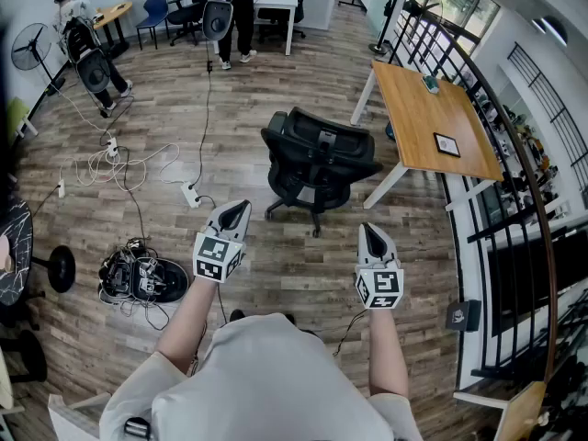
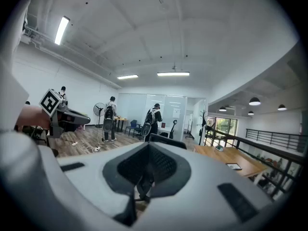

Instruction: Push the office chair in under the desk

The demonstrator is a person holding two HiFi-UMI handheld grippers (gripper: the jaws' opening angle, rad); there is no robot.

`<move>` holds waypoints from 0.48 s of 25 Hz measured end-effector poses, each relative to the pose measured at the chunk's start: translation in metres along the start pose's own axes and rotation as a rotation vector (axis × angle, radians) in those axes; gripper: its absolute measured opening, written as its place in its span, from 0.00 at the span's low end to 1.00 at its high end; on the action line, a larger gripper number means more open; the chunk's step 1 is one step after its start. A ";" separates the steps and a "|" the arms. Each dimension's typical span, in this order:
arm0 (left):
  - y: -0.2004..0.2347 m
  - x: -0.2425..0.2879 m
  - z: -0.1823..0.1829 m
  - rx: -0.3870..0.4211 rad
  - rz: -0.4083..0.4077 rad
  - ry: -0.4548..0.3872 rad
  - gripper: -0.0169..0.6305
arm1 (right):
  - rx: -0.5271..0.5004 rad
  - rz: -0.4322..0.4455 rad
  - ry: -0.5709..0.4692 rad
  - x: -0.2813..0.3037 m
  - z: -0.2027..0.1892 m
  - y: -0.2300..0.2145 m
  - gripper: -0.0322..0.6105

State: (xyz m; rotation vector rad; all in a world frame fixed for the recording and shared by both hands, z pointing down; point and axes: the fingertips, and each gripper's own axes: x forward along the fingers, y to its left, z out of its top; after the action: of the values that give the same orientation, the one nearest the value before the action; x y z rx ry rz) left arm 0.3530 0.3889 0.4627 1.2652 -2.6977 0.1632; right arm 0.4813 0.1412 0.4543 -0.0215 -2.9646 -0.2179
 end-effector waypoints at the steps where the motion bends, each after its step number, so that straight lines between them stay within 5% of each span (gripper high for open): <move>1: 0.001 0.000 -0.001 -0.002 0.001 0.000 0.02 | -0.001 0.001 0.000 0.001 0.000 0.000 0.05; 12: -0.001 0.003 -0.007 -0.006 0.000 0.011 0.02 | 0.020 -0.010 0.014 0.003 -0.008 -0.005 0.05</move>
State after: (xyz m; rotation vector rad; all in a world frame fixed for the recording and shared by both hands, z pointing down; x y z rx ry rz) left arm 0.3527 0.3875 0.4699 1.2587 -2.6872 0.1611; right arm 0.4795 0.1356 0.4616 -0.0031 -2.9529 -0.1886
